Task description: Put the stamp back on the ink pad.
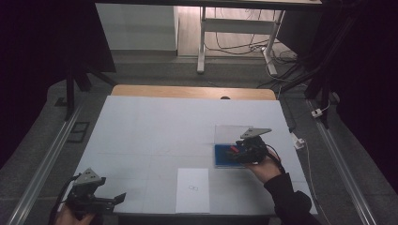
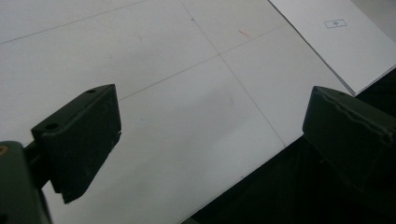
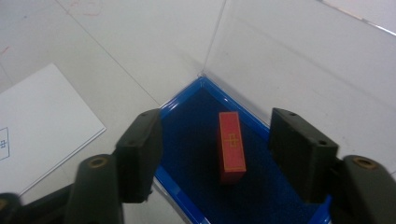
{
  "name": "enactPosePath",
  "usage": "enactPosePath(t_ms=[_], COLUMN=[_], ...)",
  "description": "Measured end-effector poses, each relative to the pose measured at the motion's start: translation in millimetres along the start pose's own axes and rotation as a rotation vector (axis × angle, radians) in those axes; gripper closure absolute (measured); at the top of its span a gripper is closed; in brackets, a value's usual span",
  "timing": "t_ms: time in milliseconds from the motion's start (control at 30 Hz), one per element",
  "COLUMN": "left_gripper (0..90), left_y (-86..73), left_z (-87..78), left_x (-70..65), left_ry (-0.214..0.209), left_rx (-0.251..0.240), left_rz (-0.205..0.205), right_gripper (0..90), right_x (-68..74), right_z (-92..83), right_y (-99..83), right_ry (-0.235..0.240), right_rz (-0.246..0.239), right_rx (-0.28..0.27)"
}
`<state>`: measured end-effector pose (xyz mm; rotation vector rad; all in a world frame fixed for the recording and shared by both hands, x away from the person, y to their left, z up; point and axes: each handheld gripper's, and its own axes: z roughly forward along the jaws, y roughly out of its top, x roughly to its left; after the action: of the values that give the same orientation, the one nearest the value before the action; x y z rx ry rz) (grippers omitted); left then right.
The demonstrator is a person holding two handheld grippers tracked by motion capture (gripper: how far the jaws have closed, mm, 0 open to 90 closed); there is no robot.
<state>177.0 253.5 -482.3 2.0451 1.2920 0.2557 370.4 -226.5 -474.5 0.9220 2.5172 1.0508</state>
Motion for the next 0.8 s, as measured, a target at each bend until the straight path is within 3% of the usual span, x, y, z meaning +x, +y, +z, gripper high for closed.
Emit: enactPosePath(t_ms=[400, 633, 800], left_gripper=[4.6, 4.6, 4.6], left_y=[-0.1, -0.2, -0.1], left_z=[-0.2, -0.2, -0.1], left_x=[-0.1, 0.0, 0.1], left_ry=[0.0, 0.0, 0.001], left_rx=[-0.001, -0.002, -0.001], left_rz=[-0.001, -0.002, -0.002], right_gripper=[7.6, 2.6, 1.8], right_x=[5.2, 5.8, 6.8], right_z=[-5.7, -12.3, -18.7], right_y=[-1.5, -3.6, -5.6], right_ry=[0.022, 0.071, 0.079], right_rz=[0.053, 0.071, 0.052], right_rx=[-0.008, -0.029, -0.047])
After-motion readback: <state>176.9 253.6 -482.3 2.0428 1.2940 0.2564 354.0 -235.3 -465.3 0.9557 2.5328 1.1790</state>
